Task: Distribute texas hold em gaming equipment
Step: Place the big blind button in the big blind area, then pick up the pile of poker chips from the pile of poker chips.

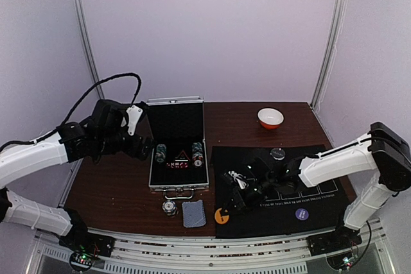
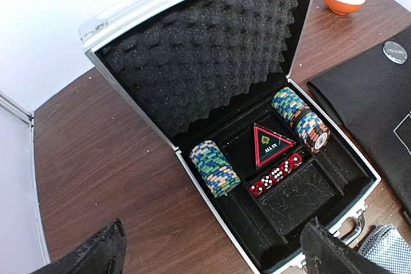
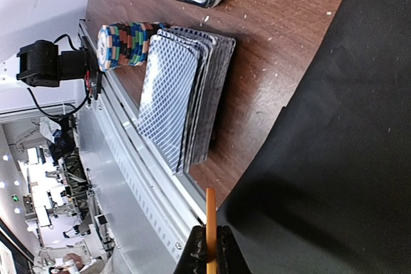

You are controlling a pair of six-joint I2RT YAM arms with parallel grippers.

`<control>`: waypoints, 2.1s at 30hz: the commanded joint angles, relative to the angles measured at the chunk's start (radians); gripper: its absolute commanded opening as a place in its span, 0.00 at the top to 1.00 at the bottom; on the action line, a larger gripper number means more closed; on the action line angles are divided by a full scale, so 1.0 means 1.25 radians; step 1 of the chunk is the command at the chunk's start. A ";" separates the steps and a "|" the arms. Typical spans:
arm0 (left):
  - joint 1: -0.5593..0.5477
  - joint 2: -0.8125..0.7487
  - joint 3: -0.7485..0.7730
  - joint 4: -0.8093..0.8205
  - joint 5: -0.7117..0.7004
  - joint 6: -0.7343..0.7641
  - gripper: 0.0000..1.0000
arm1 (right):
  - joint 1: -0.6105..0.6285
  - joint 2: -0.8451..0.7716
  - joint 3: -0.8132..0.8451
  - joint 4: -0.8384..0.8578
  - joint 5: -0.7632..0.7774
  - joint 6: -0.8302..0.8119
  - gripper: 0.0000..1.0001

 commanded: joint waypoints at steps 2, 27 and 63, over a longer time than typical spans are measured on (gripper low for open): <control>0.007 -0.021 -0.016 0.042 -0.009 0.014 0.02 | 0.019 -0.022 -0.028 0.052 -0.019 0.043 1.00; 0.007 -0.028 -0.021 0.041 0.002 0.017 0.02 | 0.004 0.043 0.011 -0.084 0.075 -0.039 0.87; 0.159 -0.022 -0.066 0.035 0.028 -0.051 0.02 | 0.344 0.361 0.824 -0.530 0.736 -0.389 0.00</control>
